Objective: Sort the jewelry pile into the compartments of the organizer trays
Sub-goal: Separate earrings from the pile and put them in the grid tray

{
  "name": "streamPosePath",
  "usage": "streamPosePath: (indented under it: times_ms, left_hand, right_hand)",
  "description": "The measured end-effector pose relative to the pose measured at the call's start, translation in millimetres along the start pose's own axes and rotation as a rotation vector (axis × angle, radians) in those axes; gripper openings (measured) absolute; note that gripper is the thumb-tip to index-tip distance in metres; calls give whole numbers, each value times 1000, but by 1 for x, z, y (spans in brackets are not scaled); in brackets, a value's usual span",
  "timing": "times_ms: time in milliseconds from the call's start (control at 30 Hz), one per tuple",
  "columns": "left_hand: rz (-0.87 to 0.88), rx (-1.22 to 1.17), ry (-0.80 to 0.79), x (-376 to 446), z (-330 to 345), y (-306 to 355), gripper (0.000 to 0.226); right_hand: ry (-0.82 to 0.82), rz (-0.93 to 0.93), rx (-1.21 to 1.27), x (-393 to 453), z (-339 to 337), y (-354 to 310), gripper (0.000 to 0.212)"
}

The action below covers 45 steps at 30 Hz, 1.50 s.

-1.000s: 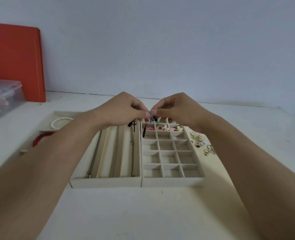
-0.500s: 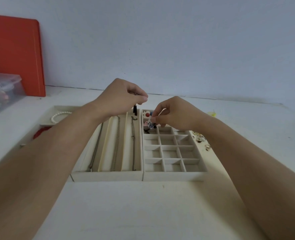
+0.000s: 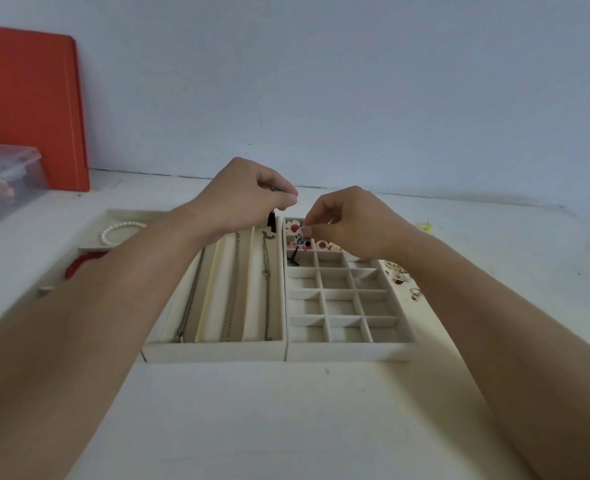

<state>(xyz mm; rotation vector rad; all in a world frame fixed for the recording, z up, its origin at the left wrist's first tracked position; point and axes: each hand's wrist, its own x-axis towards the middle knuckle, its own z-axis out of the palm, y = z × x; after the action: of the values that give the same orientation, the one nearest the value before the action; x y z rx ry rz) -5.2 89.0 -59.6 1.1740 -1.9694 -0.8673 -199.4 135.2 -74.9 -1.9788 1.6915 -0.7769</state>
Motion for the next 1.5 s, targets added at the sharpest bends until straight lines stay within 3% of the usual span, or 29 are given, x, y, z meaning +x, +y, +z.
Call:
streamPosePath:
  times_ms: [200, 733, 967, 1233, 1500]
  left_hand:
    - [12, -9, 1, 2, 2, -3, 6]
    - [-17, 3, -8, 3, 4, -5, 5]
    - [-30, 9, -17, 3, 7, -5, 6]
    - [-23, 19, -17, 2, 6, -5, 7]
    - [-27, 31, -18, 2, 7, -4, 7]
  right_hand:
    - [140, 37, 7, 0, -3, -2, 5]
    - [-121, 60, -19, 0, 1, 2, 3]
    - [-110, 56, -247, -1, 4, 5, 8]
    - [-71, -39, -212, 1, 10, 4, 8]
    - [-108, 28, -284, 0, 12, 2, 14]
